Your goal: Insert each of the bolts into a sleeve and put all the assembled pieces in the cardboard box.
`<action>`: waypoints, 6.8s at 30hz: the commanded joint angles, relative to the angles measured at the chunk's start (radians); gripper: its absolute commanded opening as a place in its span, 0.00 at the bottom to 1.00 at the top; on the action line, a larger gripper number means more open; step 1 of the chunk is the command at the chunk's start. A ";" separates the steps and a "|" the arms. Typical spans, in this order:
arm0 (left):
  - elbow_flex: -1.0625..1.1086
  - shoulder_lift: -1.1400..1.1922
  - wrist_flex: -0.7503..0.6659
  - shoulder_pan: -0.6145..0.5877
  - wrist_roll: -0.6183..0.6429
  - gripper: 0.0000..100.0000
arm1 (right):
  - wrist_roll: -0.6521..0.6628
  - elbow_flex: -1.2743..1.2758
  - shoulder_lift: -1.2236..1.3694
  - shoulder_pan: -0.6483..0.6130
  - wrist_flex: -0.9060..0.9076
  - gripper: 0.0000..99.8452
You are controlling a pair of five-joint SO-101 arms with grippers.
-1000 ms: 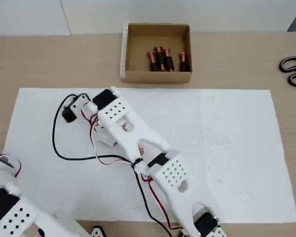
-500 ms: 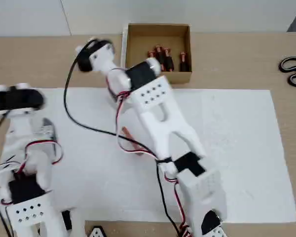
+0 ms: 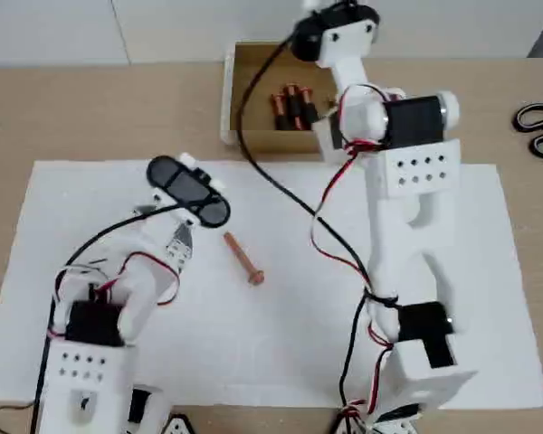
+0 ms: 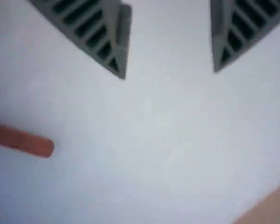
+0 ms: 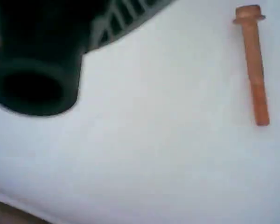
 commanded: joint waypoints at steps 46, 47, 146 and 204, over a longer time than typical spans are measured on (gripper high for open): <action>-0.832 1.148 0.408 0.293 -0.694 0.11 | 0.068 0.158 -0.234 0.585 0.008 0.00; -0.831 1.148 0.408 0.292 -0.701 0.11 | 0.066 0.160 -0.234 0.585 0.008 0.00; -1.121 1.479 0.204 0.086 0.786 0.08 | 0.023 0.338 -0.228 0.105 0.002 0.00; -1.193 1.473 0.206 0.069 0.783 0.08 | 0.023 0.338 -0.228 0.107 0.002 0.00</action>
